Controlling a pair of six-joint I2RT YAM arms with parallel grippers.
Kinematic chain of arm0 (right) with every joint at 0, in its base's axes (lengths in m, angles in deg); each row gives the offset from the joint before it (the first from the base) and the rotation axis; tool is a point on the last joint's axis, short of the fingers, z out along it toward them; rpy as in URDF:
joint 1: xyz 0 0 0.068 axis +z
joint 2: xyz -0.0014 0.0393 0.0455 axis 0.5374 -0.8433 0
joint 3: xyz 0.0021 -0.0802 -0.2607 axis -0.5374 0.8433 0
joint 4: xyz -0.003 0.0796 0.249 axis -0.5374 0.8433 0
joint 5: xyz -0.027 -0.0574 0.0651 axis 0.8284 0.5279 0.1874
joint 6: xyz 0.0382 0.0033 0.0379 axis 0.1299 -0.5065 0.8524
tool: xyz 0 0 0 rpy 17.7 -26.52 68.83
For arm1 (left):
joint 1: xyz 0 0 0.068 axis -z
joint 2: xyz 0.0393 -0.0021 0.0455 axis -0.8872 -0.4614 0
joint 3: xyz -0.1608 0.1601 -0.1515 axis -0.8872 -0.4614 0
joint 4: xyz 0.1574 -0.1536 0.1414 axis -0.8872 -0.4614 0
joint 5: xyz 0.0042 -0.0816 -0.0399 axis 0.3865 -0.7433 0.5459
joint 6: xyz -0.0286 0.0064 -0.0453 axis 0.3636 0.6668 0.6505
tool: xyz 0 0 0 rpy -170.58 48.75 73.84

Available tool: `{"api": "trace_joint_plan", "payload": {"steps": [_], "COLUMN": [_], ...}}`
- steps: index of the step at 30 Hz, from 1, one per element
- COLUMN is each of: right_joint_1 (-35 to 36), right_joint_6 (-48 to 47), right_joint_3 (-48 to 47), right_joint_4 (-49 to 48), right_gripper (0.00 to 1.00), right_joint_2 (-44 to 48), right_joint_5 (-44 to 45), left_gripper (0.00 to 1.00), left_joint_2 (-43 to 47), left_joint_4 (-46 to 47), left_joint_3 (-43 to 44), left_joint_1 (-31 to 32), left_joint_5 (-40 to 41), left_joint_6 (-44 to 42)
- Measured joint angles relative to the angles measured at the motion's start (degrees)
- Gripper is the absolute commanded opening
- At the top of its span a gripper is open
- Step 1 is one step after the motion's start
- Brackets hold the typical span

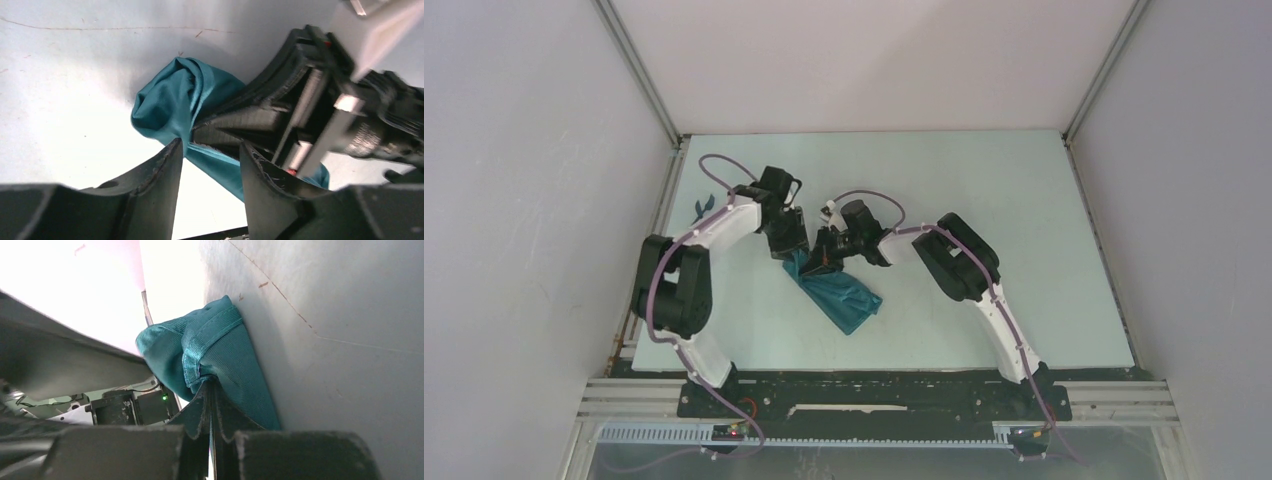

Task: Fold the napkin into a case and place the utensils inside
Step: Grasp the top corner of the smaller rectangle folded napkin from the folded napkin.

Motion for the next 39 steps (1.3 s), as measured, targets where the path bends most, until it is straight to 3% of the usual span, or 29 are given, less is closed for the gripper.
{"api": "trace_joint_plan", "payload": {"steps": [4, 10, 21, 28, 33, 39], "right_joint_1": [-0.1, -0.2, -0.4, -0.7, -1.2, -1.6], "right_joint_6": [0.4, 0.5, 1.4, 1.6, 1.6, 1.4], "right_joint_3": [0.2, 0.2, 0.2, 0.2, 0.2, -1.6], "right_joint_4": [-0.4, -0.4, -0.6, -0.3, 0.1, 2.7], "right_gripper": [0.03, 0.03, 0.14, 0.18, 0.17, 0.09], "right_joint_2": [0.0, 0.0, 0.0, 0.2, 0.3, 0.2], "right_joint_5": [0.1, 0.2, 0.3, 0.1, 0.1, 0.6], "left_gripper": [0.54, 0.19, 0.17, 0.26, 0.23, 0.22], "left_joint_2": [6.3, 13.0, 5.9, 5.7, 5.8, 5.7], "left_joint_4": [1.3, 3.3, 6.5, 6.8, 6.8, 7.1], "left_joint_3": [-1.7, -8.0, -9.7, -10.1, -10.3, -10.8], "left_joint_1": [-0.4, -3.1, -5.0, -5.5, -6.5, -6.8], "left_joint_5": [1.1, 2.1, 1.9, 3.1, 3.0, 2.7], "left_joint_6": [0.5, 2.4, 3.1, 3.1, 3.1, 3.3]}}
